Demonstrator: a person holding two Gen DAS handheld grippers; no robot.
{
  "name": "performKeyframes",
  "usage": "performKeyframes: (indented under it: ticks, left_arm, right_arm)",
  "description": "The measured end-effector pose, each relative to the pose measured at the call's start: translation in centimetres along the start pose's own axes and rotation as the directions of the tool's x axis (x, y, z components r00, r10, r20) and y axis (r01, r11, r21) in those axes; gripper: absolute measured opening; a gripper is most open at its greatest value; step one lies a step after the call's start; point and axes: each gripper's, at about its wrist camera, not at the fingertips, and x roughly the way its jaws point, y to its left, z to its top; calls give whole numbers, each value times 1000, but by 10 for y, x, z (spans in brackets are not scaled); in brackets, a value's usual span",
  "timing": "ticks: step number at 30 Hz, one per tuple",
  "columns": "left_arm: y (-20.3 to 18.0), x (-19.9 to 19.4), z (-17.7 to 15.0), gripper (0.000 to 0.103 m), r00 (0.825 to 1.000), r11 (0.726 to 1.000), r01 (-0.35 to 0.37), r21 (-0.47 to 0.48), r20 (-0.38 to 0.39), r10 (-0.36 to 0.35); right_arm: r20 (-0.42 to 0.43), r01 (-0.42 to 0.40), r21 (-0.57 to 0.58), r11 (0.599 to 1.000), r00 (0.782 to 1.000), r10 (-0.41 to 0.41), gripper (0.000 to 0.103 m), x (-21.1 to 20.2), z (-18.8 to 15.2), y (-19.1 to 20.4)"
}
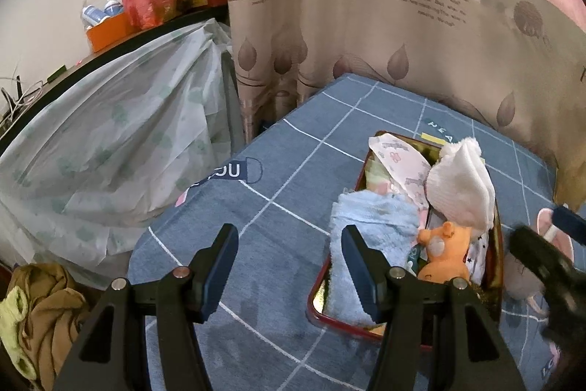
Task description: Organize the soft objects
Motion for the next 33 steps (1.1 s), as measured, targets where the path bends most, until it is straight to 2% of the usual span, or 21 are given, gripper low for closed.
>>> performKeyframes:
  ticks: [7,14,23,33]
  left_arm:
    - [-11,-2,-2,60,1000,998,-8,55,13,8]
    - [-16,-1,-4,60,1000,997,-4,76,8,3]
    - [-20,-1,-6,60,1000,995,-10,95,11,9]
    - [-22,-3,-7,60,1000,995,0,101,11,-1]
  right_arm:
    - [14,63,49,997,998,-64,102,-22,-27,-1]
    - [-46,62,69,996,997,-59,102,-14,-42,1]
    - [-52,41,81,996,998,-37,102,-13,-47,2]
    - [-63,75,59,995,995,-71,102,-13,-51,7]
